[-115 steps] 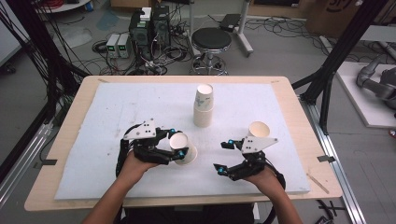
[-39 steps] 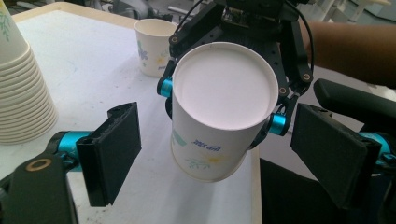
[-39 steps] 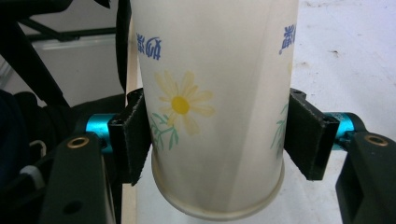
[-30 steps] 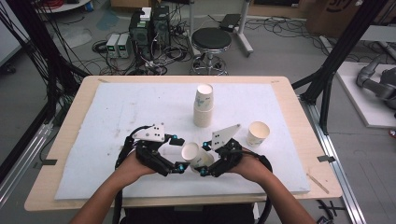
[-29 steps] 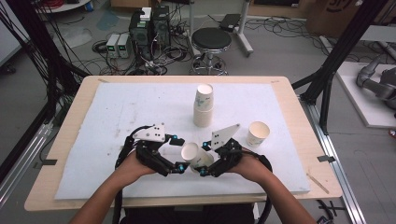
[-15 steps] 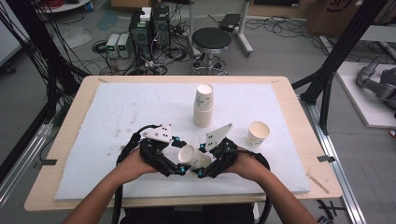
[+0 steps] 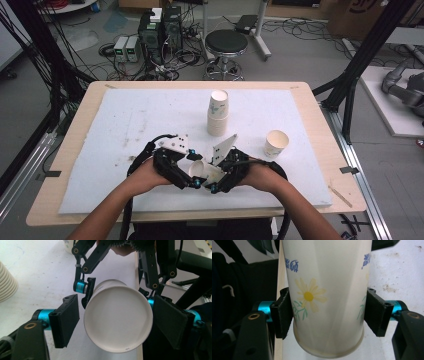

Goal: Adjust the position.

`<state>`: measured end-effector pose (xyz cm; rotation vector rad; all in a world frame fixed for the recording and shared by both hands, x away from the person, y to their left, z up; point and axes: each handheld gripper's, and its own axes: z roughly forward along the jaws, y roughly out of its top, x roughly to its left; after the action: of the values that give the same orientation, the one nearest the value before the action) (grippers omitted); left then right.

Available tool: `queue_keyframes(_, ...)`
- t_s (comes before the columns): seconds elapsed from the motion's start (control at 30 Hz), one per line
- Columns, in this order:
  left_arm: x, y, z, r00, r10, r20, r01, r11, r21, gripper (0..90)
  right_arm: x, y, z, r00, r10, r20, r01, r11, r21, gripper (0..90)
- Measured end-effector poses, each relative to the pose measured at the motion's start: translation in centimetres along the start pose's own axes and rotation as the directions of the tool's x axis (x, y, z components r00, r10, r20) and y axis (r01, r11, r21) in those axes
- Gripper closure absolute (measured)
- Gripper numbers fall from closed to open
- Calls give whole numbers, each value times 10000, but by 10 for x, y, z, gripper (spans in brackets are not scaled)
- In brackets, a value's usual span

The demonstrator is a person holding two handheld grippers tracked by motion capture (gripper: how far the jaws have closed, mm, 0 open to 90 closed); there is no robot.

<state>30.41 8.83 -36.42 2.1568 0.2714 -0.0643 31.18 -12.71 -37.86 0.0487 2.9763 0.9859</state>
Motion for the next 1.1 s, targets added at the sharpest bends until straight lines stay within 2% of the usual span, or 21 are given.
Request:
queue_keyframes(0.2, 0, 1, 6, 10000, 48, 82, -51, 9992, 407, 288, 1, 4, 1, 9999, -123, 22, 123, 9996, 248, 320)
queue_keyframes(0.3, 1, 0, 7, 10000, 48, 84, -51, 9991, 423, 339, 1, 5, 1, 9999, -110, 31, 109, 9993, 348, 320)
queue_keyframes(0.5, 1, 0, 8, 9999, 120, 117, -128, 9979, 638, 352, 1, 5, 3, 10000, -83, -21, 84, 9981, 618, 322)
queue_keyframes(0.63, 0, -1, 6, 9997, 240, 5, -240, 9987, 455, 368, 1, 4, 2, 9999, -144, 18, 143, 9983, 561, 298)
queue_keyframes(0.7, 0, -2, 4, 9998, 183, -20, -183, 9996, 203, 370, 1, 4, -1, 9993, -131, 346, 126, 9998, 136, 193)
queue_keyframes(0.8, 0, -8, -2, 9999, 31, -121, -35, 9994, -354, 372, 1, 1, -11, 9982, 201, 564, -165, 9978, -637, 187)
queue_keyframes(0.83, 0, -10, -3, 9999, -62, -122, 56, 9986, -532, 372, 1, -1, -15, 9972, 361, 652, -292, 9942, -1033, 187)
queue_keyframes(0.87, 0, -10, -3, 9999, -62, -122, 56, 9986, -532, 372, 1, -1, -15, 9972, 361, 652, -292, 9942, -1033, 187)
queue_keyframes(0.9, 1, -14, -6, 9997, -178, -145, 163, 9952, -964, 372, 2, -5, -20, 9962, 558, 674, -443, 9859, -1611, 187)
queue_keyframes(0.93, 1, -16, -8, 9995, -256, -188, 233, 9931, -1152, 371, 2, -7, -23, 9956, 554, 752, -411, 9828, -1798, 187)
queue_keyframes(1.07, 1, -22, -10, 9987, -433, -255, 384, 9852, -1668, 371, 5, -15, -32, 9885, 844, 1255, -471, 9604, -2747, 187)
queue_keyframes(1.1, 1, -24, -11, 9986, -420, -312, 360, 9842, -1731, 371, 6, -17, -34, 9876, 973, 1234, -569, 9532, -2969, 187)
